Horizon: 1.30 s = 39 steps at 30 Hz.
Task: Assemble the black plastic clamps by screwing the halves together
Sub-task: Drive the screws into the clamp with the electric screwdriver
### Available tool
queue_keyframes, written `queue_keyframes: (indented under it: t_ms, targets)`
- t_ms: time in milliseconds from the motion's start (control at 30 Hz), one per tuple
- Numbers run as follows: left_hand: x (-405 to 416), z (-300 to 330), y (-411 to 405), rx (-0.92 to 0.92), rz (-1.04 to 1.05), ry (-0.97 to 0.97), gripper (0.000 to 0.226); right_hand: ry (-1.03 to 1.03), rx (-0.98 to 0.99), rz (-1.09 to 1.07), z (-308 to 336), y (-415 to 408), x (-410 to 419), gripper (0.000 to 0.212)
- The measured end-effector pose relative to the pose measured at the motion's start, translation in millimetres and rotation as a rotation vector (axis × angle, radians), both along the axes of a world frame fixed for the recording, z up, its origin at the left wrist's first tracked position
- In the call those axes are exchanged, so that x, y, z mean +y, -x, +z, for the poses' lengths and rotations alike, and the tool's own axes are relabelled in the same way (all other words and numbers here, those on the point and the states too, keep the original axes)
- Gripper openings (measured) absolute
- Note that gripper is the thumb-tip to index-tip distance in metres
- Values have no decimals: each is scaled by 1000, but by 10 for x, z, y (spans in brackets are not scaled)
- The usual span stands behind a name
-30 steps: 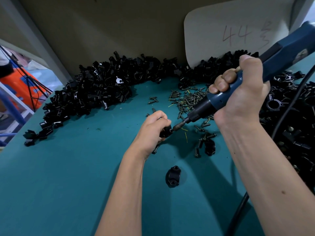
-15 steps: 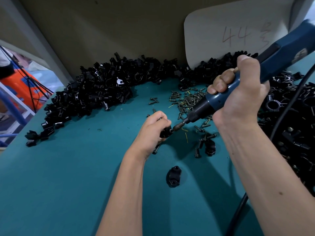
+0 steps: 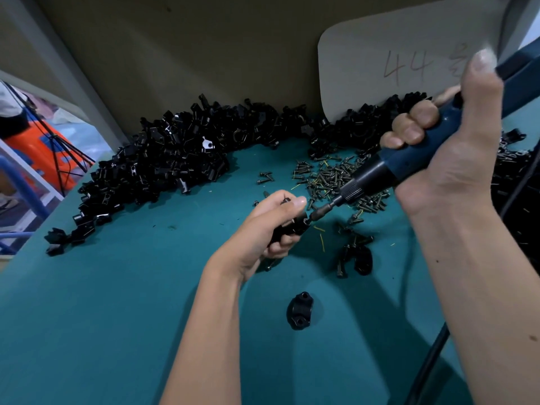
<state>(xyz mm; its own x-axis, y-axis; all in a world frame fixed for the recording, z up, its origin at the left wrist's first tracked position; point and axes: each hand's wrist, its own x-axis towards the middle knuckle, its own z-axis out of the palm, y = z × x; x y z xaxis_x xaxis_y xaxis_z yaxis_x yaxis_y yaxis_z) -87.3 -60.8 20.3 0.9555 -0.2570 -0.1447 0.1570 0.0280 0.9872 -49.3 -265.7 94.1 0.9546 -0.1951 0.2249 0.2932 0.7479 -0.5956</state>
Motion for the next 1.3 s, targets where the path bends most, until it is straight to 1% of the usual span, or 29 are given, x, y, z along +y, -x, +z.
queue_keyframes:
  t_ms: [67, 133, 233, 300, 367, 500, 600, 667, 767, 867, 1033, 1300]
  targets:
    - [19, 4, 13, -37, 9, -42, 19, -27, 80, -66, 13, -7, 13, 35]
    - [4, -2, -8, -115, 83, -145, 15, -58, 153, -118, 8, -29, 22, 36]
    - [-58, -51, -56, -241, 220, -355, 21, -78, 242, -169, -48, -66, 46, 43]
    - [-97, -79, -61, -316, 285, -511, 26, -96, 279, -164, -111, -88, 66, 40]
    - [-89, -91, -71, -337, 301, -597, 32, -118, 307, -138, -167, -111, 80, 35]
    - [-9, -102, -96, -239, 170, -574, 38, -171, 351, -67, -232, -152, 75, 32]
    - [-11, -97, -66, -95, 22, -456, 47, -220, 328, 3, -242, -155, 69, 33]
    - [-44, -83, -39, -38, -51, -384, 52, -225, 288, 37, -220, -152, 51, 33]
    - [-70, -57, -22, -45, -77, -341, 53, -214, 234, 75, -171, -149, 31, 34]
    - [-81, -55, -18, -42, -80, -357, 54, -202, 231, 83, -164, -148, 19, 33]
    - [-75, -38, -54, -86, -49, -575, 47, -169, 297, 57, -244, -147, 48, 31]
    - [-65, -52, -59, -82, -54, -526, 47, -177, 287, 48, -266, -158, 45, 29]
